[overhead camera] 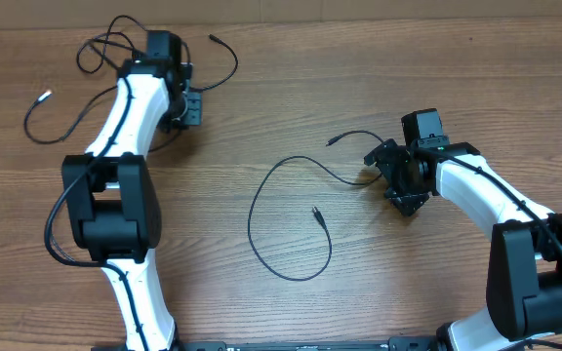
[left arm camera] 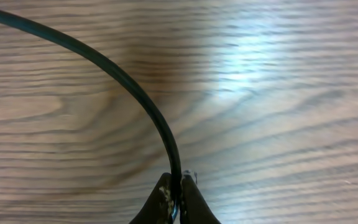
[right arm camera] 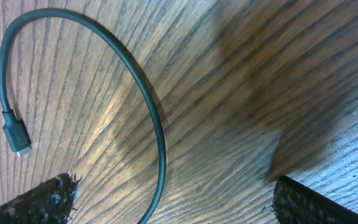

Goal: Untangle cables

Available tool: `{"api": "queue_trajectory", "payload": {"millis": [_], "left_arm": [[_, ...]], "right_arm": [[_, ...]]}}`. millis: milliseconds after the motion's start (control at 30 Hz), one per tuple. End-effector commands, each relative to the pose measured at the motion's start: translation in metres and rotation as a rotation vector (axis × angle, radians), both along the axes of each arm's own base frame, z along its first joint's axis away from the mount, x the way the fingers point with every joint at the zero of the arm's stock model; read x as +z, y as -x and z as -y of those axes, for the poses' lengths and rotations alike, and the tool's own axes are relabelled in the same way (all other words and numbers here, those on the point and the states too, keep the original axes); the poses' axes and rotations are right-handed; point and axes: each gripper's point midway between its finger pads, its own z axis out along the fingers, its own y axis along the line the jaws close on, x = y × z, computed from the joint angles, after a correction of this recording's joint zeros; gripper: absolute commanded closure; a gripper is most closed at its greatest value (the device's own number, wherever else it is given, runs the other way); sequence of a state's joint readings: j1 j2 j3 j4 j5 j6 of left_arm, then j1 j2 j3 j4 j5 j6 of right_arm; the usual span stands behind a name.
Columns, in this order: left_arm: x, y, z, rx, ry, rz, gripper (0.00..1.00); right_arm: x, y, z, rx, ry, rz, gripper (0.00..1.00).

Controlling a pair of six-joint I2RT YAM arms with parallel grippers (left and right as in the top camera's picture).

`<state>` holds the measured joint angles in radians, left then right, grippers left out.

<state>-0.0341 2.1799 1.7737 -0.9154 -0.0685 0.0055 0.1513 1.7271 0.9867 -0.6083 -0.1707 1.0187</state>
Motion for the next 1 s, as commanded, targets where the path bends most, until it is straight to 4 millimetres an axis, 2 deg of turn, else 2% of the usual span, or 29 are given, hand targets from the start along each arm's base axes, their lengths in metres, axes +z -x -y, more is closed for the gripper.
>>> {"api": "queue_trajectory", "payload": {"millis": [0, 33, 200, 300, 367, 467, 533, 667, 800, 967], "left_arm": [[0.001, -0.001, 0.000, -0.027, -0.031, -0.006, 0.96], [0.001, 0.001, 0.000, -0.028, -0.031, -0.016, 0.93], [-0.002, 0.015, -0.002, 0.007, -0.029, -0.071, 0.65], [0.010, 0.020, -0.017, 0.111, -0.071, -0.075, 0.65], [0.025, 0.021, -0.026, 0.180, -0.093, -0.067, 0.65], [0.053, 0.025, -0.043, 0.341, -0.115, -0.038, 0.59], [0.068, 0.029, -0.063, 0.485, -0.144, -0.005, 0.54], [0.071, 0.049, -0.106, 0.756, -0.153, -0.012, 0.28], [0.063, 0.083, -0.150, 0.985, -0.155, -0.078, 0.26], [0.056, 0.130, -0.210, 1.154, -0.165, -0.170, 0.24]], "right_arm": [[-0.002, 0.000, 0.002, 0.003, 0.014, 0.002, 0.00], [-0.002, 0.001, 0.002, 0.003, 0.014, 0.001, 0.00], [-0.002, 0.000, 0.002, 0.003, 0.014, 0.002, 0.00], [-0.002, 0.000, 0.002, 0.003, 0.014, 0.003, 0.00], [-0.002, -0.001, 0.002, 0.003, 0.013, 0.008, 0.00], [-0.002, -0.001, 0.002, 0.003, 0.013, 0.010, 0.00], [-0.002, -0.001, 0.002, 0.003, 0.013, 0.009, 0.00], [-0.002, -0.001, 0.002, 0.003, 0.013, 0.009, 0.00], [-0.002, -0.001, 0.002, 0.003, 0.013, 0.009, 0.00], [-0.002, -0.001, 0.002, 0.003, 0.013, 0.010, 0.00]]}}
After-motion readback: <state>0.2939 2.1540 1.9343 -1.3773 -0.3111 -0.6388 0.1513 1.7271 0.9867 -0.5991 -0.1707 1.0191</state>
